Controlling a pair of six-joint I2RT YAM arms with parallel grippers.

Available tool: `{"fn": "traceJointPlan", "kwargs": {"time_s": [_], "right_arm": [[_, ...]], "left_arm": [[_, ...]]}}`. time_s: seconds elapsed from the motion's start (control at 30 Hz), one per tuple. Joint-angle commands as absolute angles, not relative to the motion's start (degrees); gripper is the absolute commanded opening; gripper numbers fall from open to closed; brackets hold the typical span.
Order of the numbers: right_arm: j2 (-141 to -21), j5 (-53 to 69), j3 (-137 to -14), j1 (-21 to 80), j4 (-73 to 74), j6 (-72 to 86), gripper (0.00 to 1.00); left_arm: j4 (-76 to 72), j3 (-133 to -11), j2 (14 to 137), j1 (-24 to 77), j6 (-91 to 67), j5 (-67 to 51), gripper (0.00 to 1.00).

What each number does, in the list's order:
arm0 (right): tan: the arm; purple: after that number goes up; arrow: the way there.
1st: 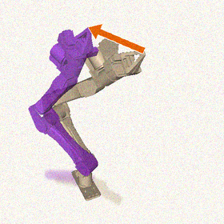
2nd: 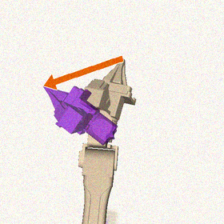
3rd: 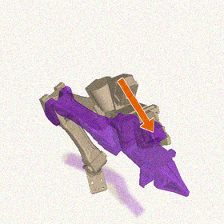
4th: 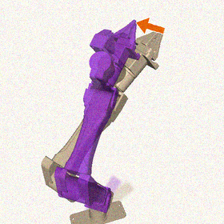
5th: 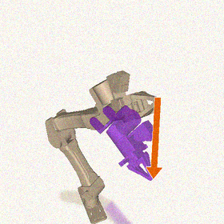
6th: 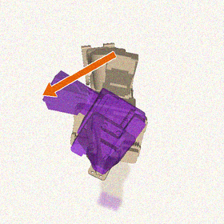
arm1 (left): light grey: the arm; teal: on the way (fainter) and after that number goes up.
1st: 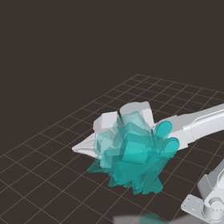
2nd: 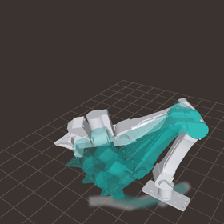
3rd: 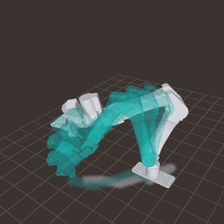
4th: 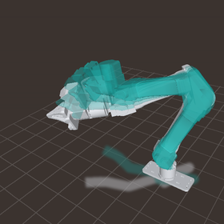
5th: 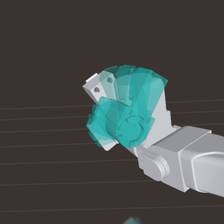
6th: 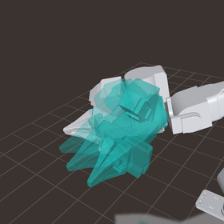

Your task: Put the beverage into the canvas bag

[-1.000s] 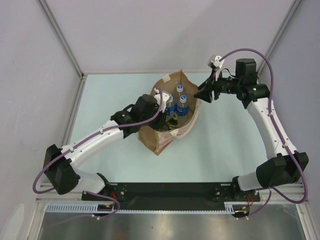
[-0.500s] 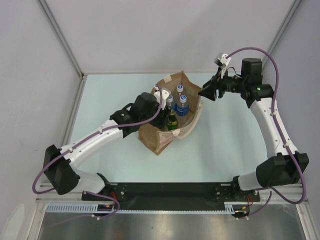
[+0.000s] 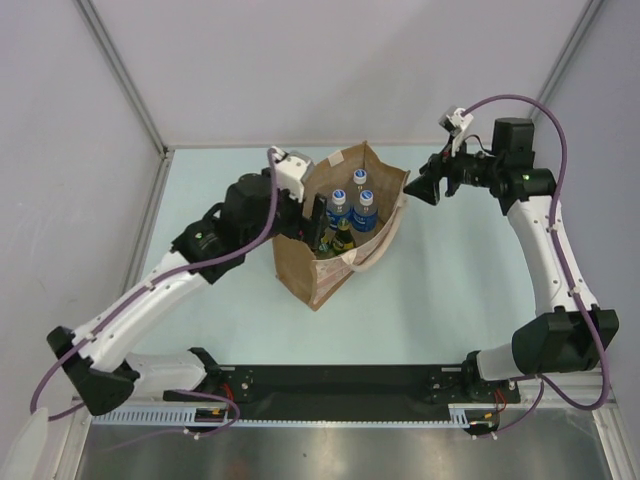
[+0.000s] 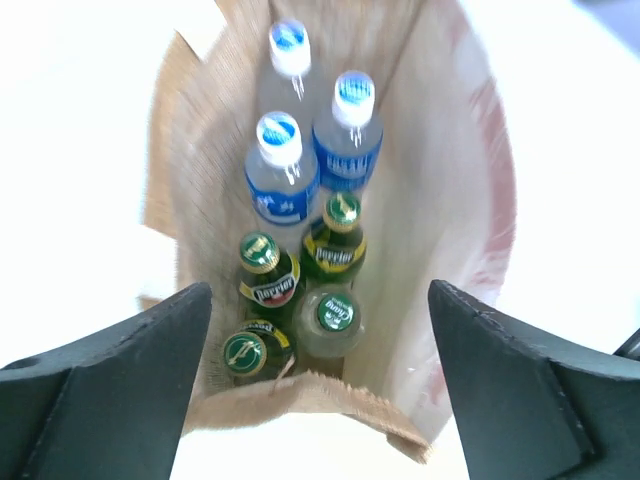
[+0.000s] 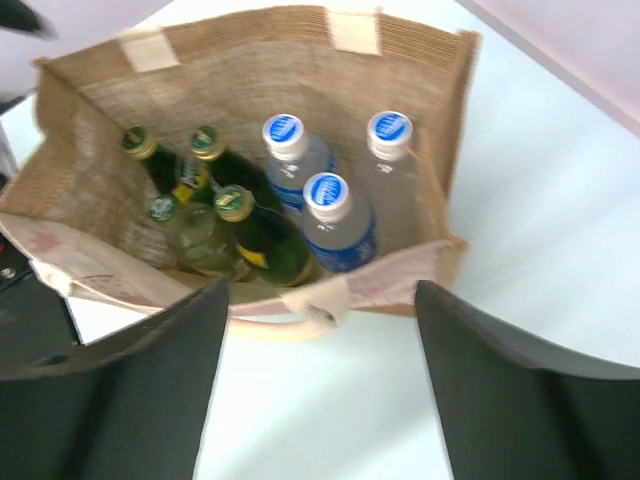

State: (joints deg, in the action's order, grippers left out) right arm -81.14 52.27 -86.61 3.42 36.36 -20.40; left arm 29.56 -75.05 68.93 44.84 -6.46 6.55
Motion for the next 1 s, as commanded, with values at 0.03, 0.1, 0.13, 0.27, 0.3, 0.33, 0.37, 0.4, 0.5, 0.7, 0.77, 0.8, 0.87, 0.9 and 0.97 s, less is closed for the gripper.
{"fn": "traceJointPlan", "kwargs": {"time_s": [0.03, 0.1, 0.13, 0.27, 0.3, 0.33, 0.37, 0.4, 0.5, 0.7, 0.77, 0.8, 0.87, 0.9, 0.97], "right_arm": [[-77.96, 47.91, -89.12, 0.44, 36.83, -16.62, 0.90], [-77.35, 44.85, -88.86, -3.15, 35.95, -14.51, 0.98], [-77.00, 43.26, -88.68, -4.12, 35.16, -12.76, 1.00], [-75.85, 34.47, -88.68, -9.66, 31.56, -1.53, 1.00], [-75.59, 29.32, -88.86, -11.15, 31.29, -0.28, 1.00], [-75.32, 25.79, -88.86, -11.68, 30.85, 1.65, 1.00], [-74.54, 22.18, -88.94, -11.86, 30.59, 3.58, 1.00], [-74.18, 15.97, -88.95, -11.95, 30.32, 3.60, 1.00], [-73.13, 7.77, -89.65, -11.95, 30.41, 3.52, 0.99], [-71.55, 2.29, -90.09, -11.95, 31.46, 2.73, 1.00], [-71.19, 2.20, -90.35, -11.95, 31.73, 2.55, 1.00], [-70.93, 2.81, -90.35, -11.95, 31.90, 2.46, 1.00], [-70.49, 4.04, -90.70, -11.95, 32.52, 1.85, 1.00], [-70.40, 4.13, -90.62, -11.95, 32.69, 1.76, 1.00], [-69.79, 4.57, -90.53, -11.95, 32.43, 0.45, 1.00]], "left_arm": [[30.93, -79.54, 62.15, 42.90, -13.00, 11.25, 0.99], [31.73, -79.63, 59.08, 41.49, -15.46, 12.99, 1.00], [32.25, -79.72, 58.02, 40.96, -16.16, 13.96, 1.00], [37.77, -83.04, 54.23, 38.06, -16.70, 19.68, 1.00], [38.58, -83.49, 52.92, 37.27, -16.35, 20.56, 1.00], [39.28, -83.93, 52.30, 36.92, -15.83, 22.48, 1.00], [40.51, -84.46, 51.69, 36.74, -15.65, 23.20, 1.00], [41.13, -84.64, 51.16, 36.30, -15.47, 23.81, 1.00], [42.19, -84.73, 49.22, 35.86, -15.12, 24.78, 1.00], [43.59, -84.46, 47.20, 35.77, -14.68, 25.93, 1.00], [43.86, -84.29, 46.94, 35.86, -14.50, 26.02, 1.00], [43.94, -84.29, 46.85, 35.77, -14.50, 26.02, 1.00], [44.12, -84.20, 46.58, 35.77, -14.50, 26.19, 1.00], [44.12, -84.20, 46.50, 35.86, -14.41, 26.19, 1.00], [44.21, -84.11, 46.23, 35.86, -14.33, 26.19, 1.00]]}}
